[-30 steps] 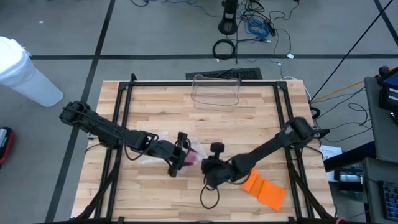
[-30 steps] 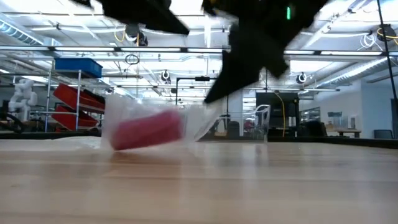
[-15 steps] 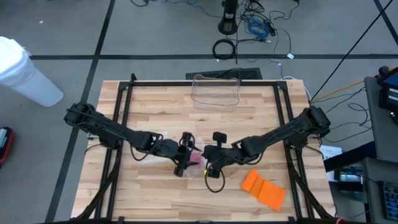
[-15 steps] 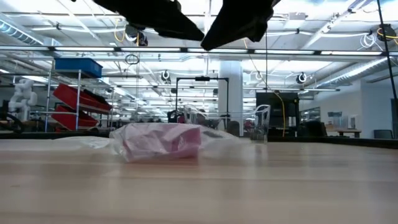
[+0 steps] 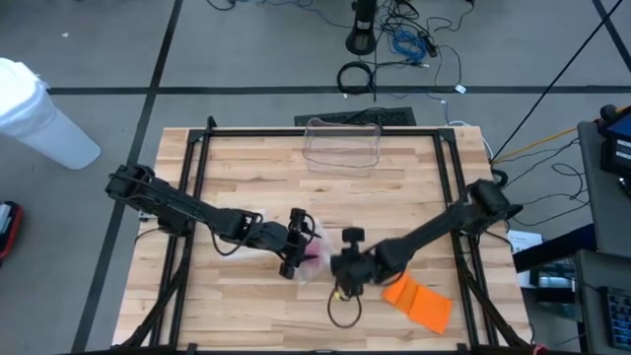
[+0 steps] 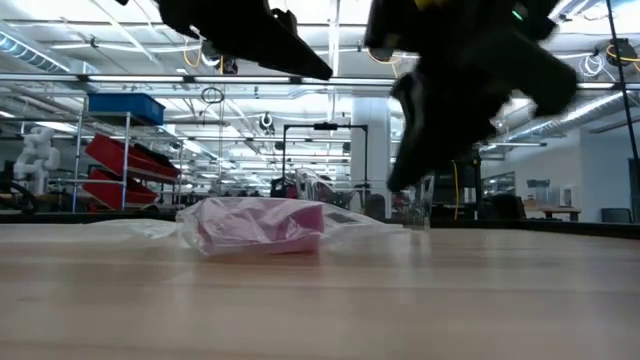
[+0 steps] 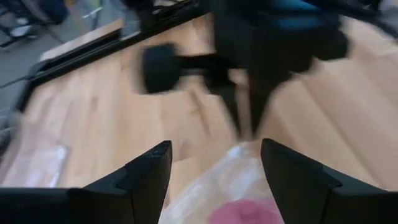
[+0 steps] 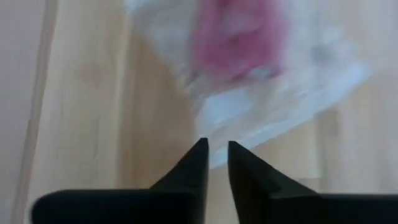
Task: Roll bandage
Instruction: Close the zip bag
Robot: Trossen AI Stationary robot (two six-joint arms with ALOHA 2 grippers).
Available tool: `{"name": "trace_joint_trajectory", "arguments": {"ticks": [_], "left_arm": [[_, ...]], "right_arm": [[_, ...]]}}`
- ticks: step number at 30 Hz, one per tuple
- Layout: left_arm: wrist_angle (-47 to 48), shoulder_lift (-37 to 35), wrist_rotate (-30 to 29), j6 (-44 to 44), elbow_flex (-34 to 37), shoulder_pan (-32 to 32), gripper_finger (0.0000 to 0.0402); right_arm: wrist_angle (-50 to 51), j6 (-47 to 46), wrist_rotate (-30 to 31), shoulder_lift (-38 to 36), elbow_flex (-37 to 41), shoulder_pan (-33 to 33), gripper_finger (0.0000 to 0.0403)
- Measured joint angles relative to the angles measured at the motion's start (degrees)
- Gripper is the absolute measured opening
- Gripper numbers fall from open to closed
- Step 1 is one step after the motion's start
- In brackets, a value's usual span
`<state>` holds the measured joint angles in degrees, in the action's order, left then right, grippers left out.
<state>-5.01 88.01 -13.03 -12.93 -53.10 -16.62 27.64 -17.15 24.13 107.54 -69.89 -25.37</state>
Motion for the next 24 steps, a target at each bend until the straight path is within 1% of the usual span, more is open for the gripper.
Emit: {"name": "trace_joint_trajectory", "arguments": {"ticks": [2, 4, 8, 10, 12, 15, 19, 22, 24], "left_arm": [[-0.08, 0.00, -1.84, -0.04, 0.00, 0.00, 0.0253], [-0.12, 0.00, -2.28, -0.03, 0.00, 0.00, 0.0253], [-0.65, 0.00, -2.28, -0.02, 0.00, 0.00, 0.0253], [-0.51, 0.00, -2.22, -0.02, 0.00, -0.02, 0.0253], [-0.20, 0.00, -2.22, 0.00, 0.00, 0.00, 0.0253], [-0.23, 0.00, -2.19, 0.16, 0.00, -0.02, 0.0253], [-0.09, 0.00, -2.11, 0.17, 0.00, -0.02, 0.0253], [0.20, 0.00, -0.85, 0.20, 0.00, 0.00, 0.0253], [0.64, 0.28, 2.81, 0.24, 0.00, 0.00, 0.0253]], "right_arm": [[-0.02, -0.41, 0.35, 2.74, 0.06, -1.28, 0.0074], [-0.85, -0.57, 2.03, 4.78, 0.07, -2.29, 0.0103], [-2.38, 1.11, 9.25, 7.25, 0.07, -3.76, 0.0155], [-3.04, 2.24, 12.99, 7.89, 0.07, -4.16, 0.0171], [-4.14, 3.90, 15.23, 8.38, 0.00, -4.18, 0.0178], [-4.25, 5.27, 17.09, 8.91, 0.02, -3.62, 0.0175], [-4.73, 5.71, 17.53, 9.01, 0.02, -2.36, 0.0151], [-6.00, 3.62, 12.25, 9.00, 0.02, -0.85, 0.0116], [-6.80, 0.82, 8.46, 8.88, 0.01, 0.28, 0.0076]]}}
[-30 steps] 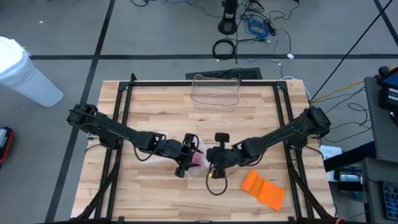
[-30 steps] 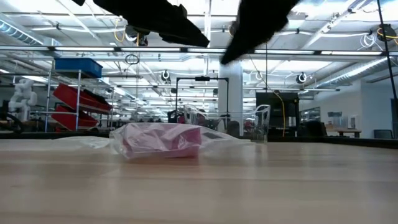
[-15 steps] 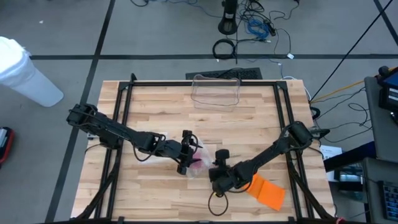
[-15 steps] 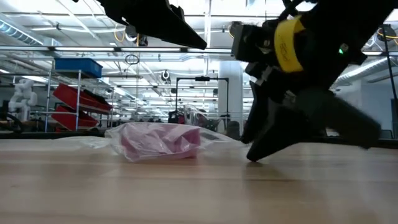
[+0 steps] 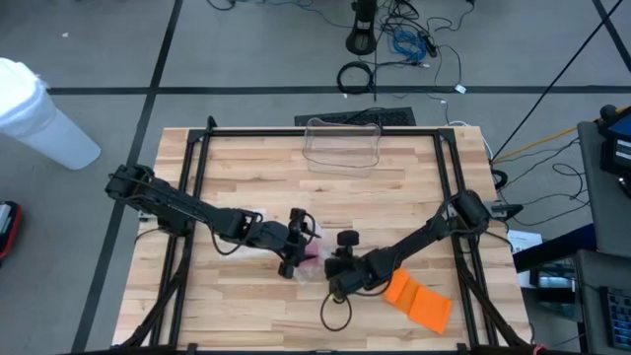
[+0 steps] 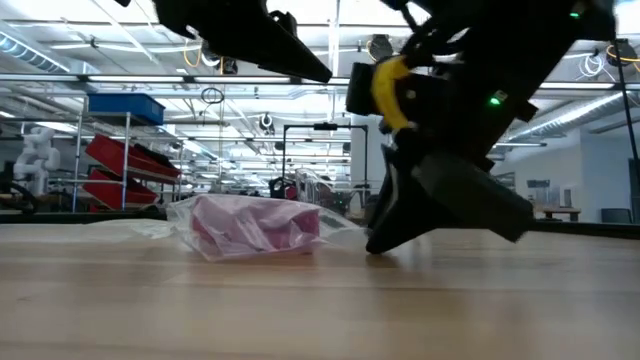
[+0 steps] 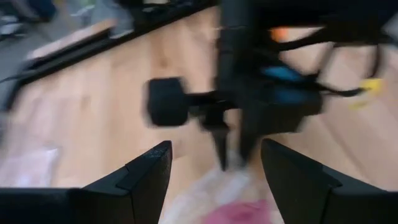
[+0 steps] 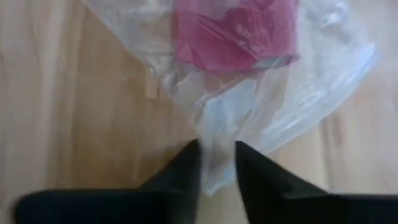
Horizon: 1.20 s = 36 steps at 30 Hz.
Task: Roll bandage
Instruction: Close the zip bag
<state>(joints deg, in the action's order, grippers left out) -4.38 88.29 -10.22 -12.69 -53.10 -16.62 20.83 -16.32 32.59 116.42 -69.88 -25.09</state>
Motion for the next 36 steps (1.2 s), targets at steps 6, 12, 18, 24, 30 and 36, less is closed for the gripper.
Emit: {"name": "trace_joint_trajectory", "arguments": {"ticks": [6, 12, 18, 24, 30, 36], "left_arm": [[0.44, 2.13, 2.29, -2.73, 0.00, 0.00, 0.0253], [-0.27, 2.47, 2.14, -2.78, 0.00, -0.02, 0.0253], [-1.97, 2.47, 3.57, -0.98, -0.70, -0.04, 0.0253], [-1.93, 2.45, 3.91, 3.14, -1.88, -0.28, 0.0253], [-1.76, 2.45, 3.95, 3.37, -1.88, -0.26, 0.0253], [-0.40, 2.48, 4.00, 2.91, -1.86, -0.28, 0.0253]], "right_arm": [[0.87, -5.15, -2.98, -1.31, 0.01, 1.47, 0.0007], [1.13, -10.12, -7.01, -8.93, 0.02, 1.59, 0.0001], [0.90, -12.15, -10.58, -16.36, -0.03, 3.05, 0.0000], [-0.06, -12.15, -13.30, -19.30, -0.03, 5.61, 0.0000], [-0.87, -9.42, -13.60, -20.15, -0.01, 7.07, 0.0000], [1.57, -1.35, -12.42, -19.93, 0.08, 5.50, 0.0000]]}}
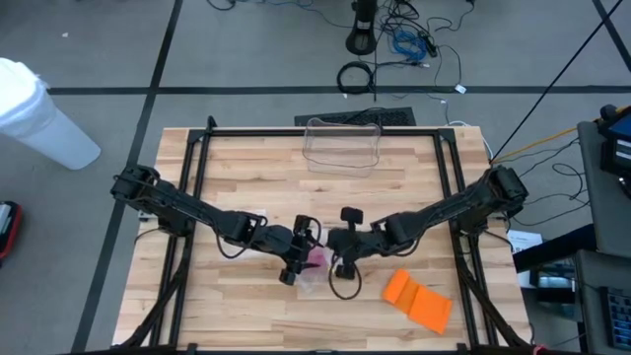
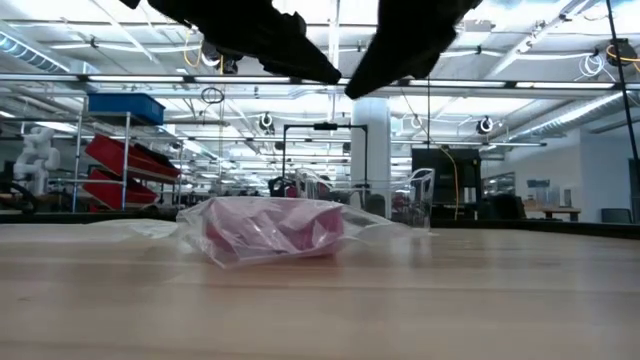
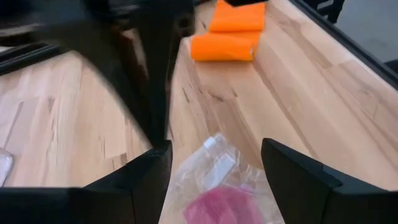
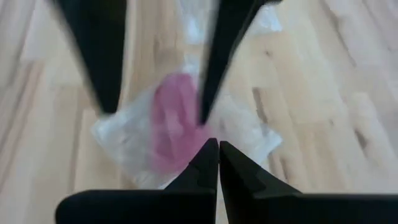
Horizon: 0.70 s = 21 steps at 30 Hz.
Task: Roll bandage
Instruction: Close the zip bag
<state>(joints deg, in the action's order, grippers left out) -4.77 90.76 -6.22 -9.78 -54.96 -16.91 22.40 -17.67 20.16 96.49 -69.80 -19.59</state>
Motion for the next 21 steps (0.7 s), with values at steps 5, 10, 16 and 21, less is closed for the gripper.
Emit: {"name": "trace_joint_trajectory", "arguments": {"ticks": [5, 10, 16, 21], "left_arm": [[-0.10, 0.00, -1.32, -0.05, 0.00, 0.00, 0.0253], [0.46, -1.37, -11.12, -1.53, 0.00, -0.12, 0.0253], [2.85, -4.98, -14.84, -1.47, 0.02, -1.19, 0.0253], [3.10, -5.58, -14.88, -1.47, 0.02, -2.37, 0.0253]], "right_arm": [[-2.03, 0.61, -0.39, 3.71, 2.54, -4.57, 0.0024], [-4.59, -0.70, 6.20, 8.41, 2.75, -9.22, 0.0080], [-4.27, -1.86, 9.19, 13.71, 2.76, -11.57, 0.0158], [-5.36, -2.44, 14.94, 19.29, 2.55, -11.22, 0.0193]]}}
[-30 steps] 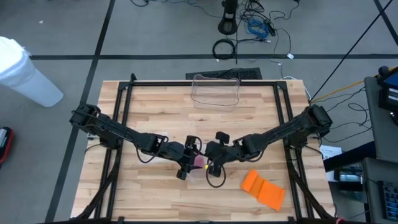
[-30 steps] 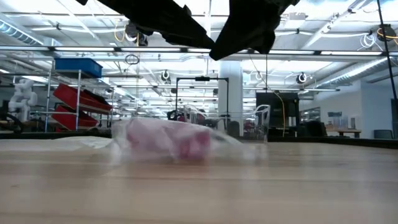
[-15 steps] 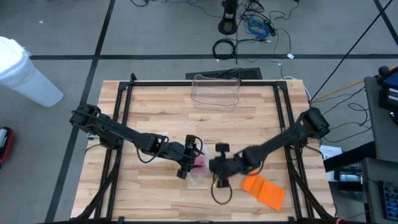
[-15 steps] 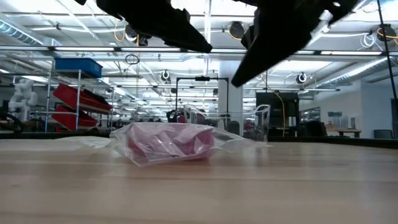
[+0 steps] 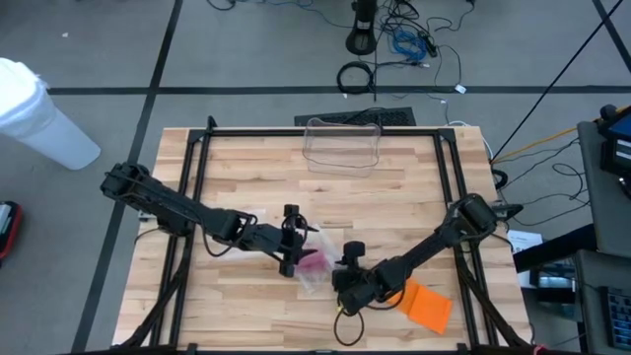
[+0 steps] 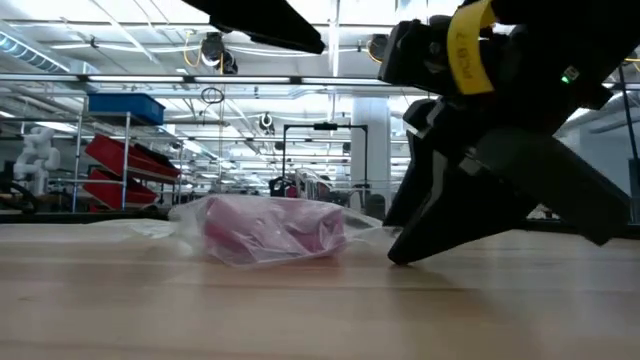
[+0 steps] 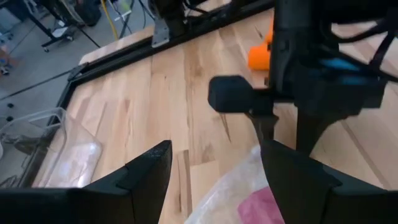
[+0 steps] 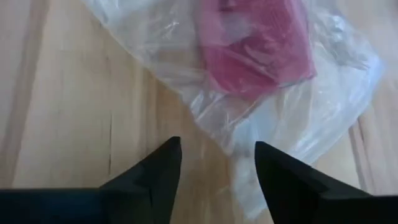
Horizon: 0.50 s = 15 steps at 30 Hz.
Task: Roll bandage
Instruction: Close the zip bag
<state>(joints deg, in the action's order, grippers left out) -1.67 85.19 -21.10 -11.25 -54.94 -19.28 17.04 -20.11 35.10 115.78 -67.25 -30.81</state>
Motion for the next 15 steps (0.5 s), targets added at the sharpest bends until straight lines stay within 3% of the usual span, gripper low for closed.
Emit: {"name": "trace_joint_trajectory", "arguments": {"ticks": [5, 12, 15], "left_arm": [[1.40, 0.00, 0.00, 0.00, 0.00, -0.28, 0.0253], [1.43, 0.02, 0.02, -0.02, 0.00, -0.26, 0.0253], [1.35, 0.02, 0.03, 0.00, 0.00, -0.27, 0.0253]], "right_arm": [[0.21, -2.02, 4.71, 1.90, -0.10, 0.28, 0.0171], [2.39, -1.03, 5.13, 0.40, 0.32, 0.99, 0.0020], [3.19, -2.48, 4.97, 0.07, -0.64, 1.85, 0.0006]]}}
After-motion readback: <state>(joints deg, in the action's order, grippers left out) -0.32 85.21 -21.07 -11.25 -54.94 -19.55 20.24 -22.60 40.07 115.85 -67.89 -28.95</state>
